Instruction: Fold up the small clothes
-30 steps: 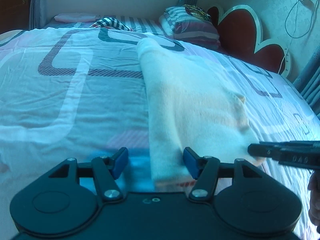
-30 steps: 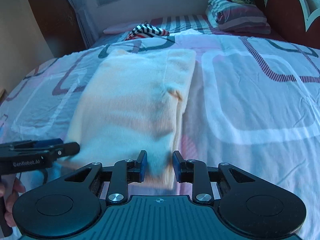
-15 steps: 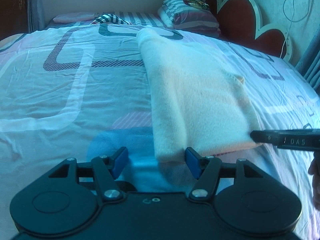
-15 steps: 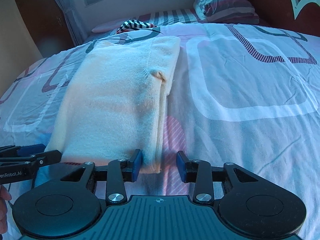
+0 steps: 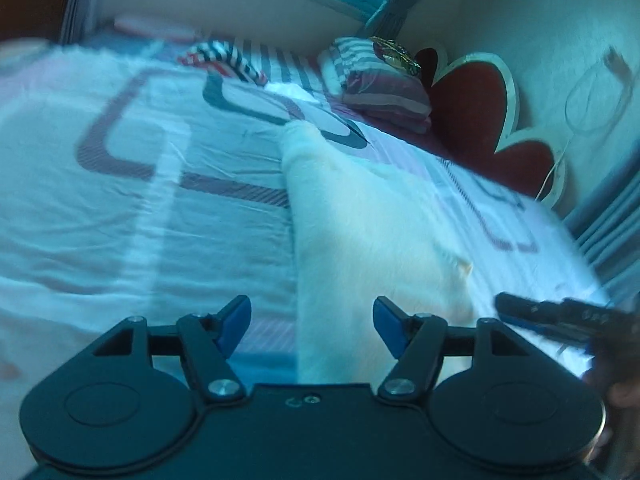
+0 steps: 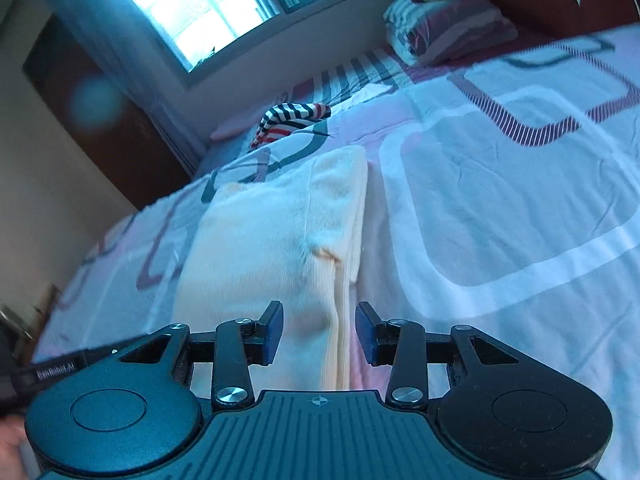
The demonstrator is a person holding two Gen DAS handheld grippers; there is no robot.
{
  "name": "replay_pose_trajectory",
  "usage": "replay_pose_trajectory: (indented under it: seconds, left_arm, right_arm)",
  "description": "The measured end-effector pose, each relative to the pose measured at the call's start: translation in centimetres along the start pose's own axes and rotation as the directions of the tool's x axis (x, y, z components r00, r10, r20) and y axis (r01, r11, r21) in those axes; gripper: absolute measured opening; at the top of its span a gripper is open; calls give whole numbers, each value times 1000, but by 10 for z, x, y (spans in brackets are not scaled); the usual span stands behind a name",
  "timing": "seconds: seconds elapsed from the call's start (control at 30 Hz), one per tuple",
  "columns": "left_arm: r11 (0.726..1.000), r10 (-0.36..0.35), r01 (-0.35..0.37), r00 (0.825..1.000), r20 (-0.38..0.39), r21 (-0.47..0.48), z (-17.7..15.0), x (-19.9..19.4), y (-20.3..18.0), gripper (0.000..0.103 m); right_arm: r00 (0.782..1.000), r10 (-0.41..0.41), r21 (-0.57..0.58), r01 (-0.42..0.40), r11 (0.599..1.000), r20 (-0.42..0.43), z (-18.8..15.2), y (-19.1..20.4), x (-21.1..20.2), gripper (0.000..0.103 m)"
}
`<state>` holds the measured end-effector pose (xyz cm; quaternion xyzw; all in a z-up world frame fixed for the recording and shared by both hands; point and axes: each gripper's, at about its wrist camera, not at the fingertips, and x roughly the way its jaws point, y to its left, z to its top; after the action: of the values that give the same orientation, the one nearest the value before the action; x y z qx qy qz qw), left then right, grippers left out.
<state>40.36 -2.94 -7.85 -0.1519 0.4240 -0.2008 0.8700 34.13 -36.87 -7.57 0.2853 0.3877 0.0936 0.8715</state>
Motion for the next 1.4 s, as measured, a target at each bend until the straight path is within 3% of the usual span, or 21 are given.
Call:
replay_pose_trajectory:
  seconds: [0.13,0.23,0.5,0.7,0.83,0.97,1.1,1.27,1.4]
  left_arm:
    - [998,-22,19,999,-38,-61,13,25,9,66]
    - [994,-52,46,997,-64,-101,22,40,16,67]
    - [956,-177,152,981,-79,-251,35,67,38,63]
    - [957,-173,144,980,-97,-252,43,80,34,57]
    - [974,-132,108,985,-112,-199,49,88,18,52]
    - [1000,-9,7,995,-104,-22,51,85,-15,36]
    - [993,67,-59,995,-76,98,54,76,-40,31]
    - [976,91,-82,995,-36,200,57,58,-59,31]
    - [970,86,-81,996,-12,228,60,42,-59,31]
  right_arm:
    - [996,93,91,-92,992,-11,21,-23,18,43]
    - [991,131,132,-129,983,-2,32,-36,28,63]
    - [966,241,193,-220,956,-90,36,-55,59,63]
    - [951,289,182,-266,947,-114,43,-45,81,59]
    - [965,224,104,-210,972,-138,45,-33,83,43]
    - [982,136,15,-135,991,-133,43,-15,80,33]
    - [991,76,-58,-83,995,-112,42,8,76,31]
    - [994,65,-114,-75,991,-89,42,32,67,30]
    - [996,62,-140,-71,988,-71,39,50,58,30]
